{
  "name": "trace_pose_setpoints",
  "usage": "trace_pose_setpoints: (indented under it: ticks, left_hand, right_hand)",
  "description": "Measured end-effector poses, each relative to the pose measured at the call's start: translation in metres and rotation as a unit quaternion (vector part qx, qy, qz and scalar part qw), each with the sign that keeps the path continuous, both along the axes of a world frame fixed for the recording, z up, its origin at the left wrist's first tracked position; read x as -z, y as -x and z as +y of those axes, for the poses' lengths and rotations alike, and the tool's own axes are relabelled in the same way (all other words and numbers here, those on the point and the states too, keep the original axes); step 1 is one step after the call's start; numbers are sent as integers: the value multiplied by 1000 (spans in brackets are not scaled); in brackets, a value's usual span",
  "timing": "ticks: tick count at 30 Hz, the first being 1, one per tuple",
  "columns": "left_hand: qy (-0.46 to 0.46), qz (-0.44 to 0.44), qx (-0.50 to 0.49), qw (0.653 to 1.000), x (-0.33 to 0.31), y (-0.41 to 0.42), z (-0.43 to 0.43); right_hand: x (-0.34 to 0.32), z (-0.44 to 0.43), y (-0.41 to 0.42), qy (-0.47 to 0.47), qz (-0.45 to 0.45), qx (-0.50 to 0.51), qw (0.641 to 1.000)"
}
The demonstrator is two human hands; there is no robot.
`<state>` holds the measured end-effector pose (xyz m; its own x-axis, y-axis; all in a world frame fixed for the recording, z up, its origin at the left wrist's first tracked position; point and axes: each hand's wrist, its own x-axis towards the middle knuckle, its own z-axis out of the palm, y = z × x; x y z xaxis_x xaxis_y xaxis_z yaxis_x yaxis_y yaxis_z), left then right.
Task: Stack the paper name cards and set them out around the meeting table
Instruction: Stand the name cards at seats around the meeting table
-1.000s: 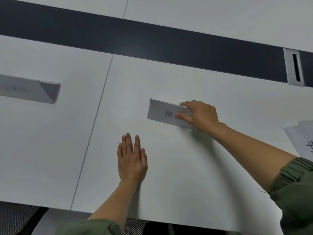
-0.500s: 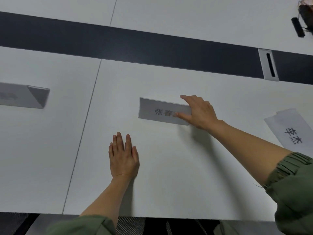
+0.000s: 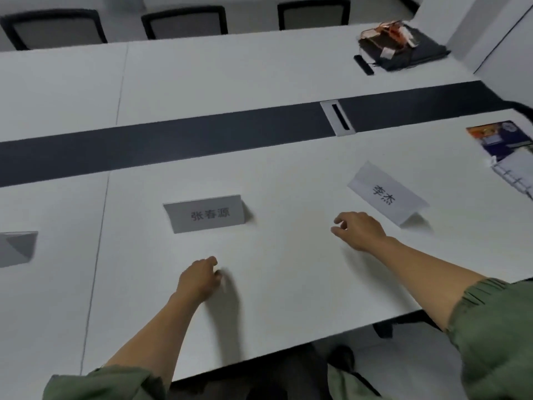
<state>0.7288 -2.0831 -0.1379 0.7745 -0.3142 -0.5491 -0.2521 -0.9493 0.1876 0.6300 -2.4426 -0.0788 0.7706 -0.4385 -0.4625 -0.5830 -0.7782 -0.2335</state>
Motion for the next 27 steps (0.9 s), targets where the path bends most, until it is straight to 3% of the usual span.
trace_pose_setpoints:
  ticks: [7, 17, 27]
  left_hand:
    - [67, -11, 68, 995, -34, 61, -146]
    - [116, -42, 79, 989, -56, 138, -330]
    - [104, -146, 144, 973, -68, 82, -427]
  right_hand:
    - [-27, -105, 96, -15, -32, 64, 997]
    - [-27, -291, 217, -18, -22, 130, 991]
    - [15, -362, 221, -35, 7, 134, 990]
